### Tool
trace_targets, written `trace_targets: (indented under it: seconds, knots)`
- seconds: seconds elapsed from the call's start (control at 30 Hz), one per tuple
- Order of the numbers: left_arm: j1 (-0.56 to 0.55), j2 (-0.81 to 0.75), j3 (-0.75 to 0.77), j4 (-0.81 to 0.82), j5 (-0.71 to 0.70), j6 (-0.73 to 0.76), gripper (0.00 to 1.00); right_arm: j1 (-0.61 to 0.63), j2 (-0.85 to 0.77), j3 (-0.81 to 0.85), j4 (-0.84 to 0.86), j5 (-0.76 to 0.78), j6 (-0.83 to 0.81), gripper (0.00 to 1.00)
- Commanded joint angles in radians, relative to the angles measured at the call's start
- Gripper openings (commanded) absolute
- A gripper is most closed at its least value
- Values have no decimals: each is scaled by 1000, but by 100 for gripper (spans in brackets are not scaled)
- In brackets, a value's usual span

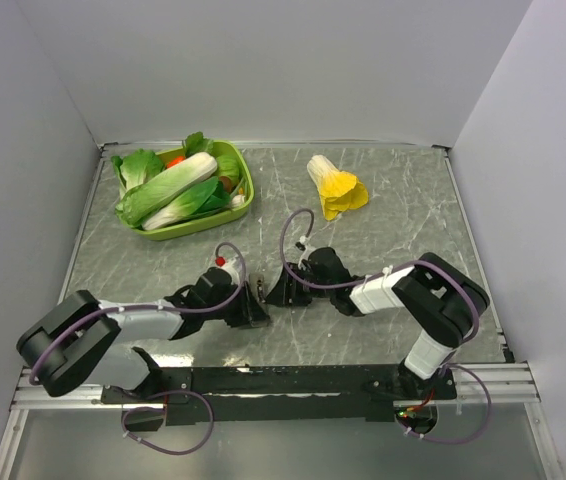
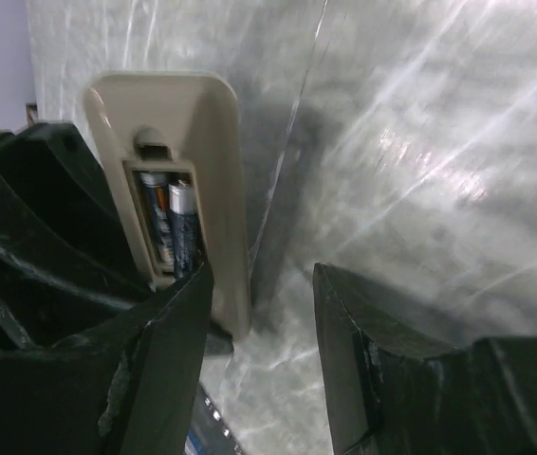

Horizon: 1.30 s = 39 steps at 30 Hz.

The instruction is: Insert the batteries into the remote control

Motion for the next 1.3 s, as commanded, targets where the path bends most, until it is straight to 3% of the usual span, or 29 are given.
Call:
trace_targets:
  seconds: [0.0,0.47,1.27]
  knots:
    - [-29,76,63,-41,-42,51,1,-7,41,-9,173,-64,62,54]
    - [-56,61,155,-282,-176,102,1,-27,6,-26,-37,57,-52,53]
    - [-92,109,330,-638,-393,106,1,-47,-72,-56,-156,156,-107,53]
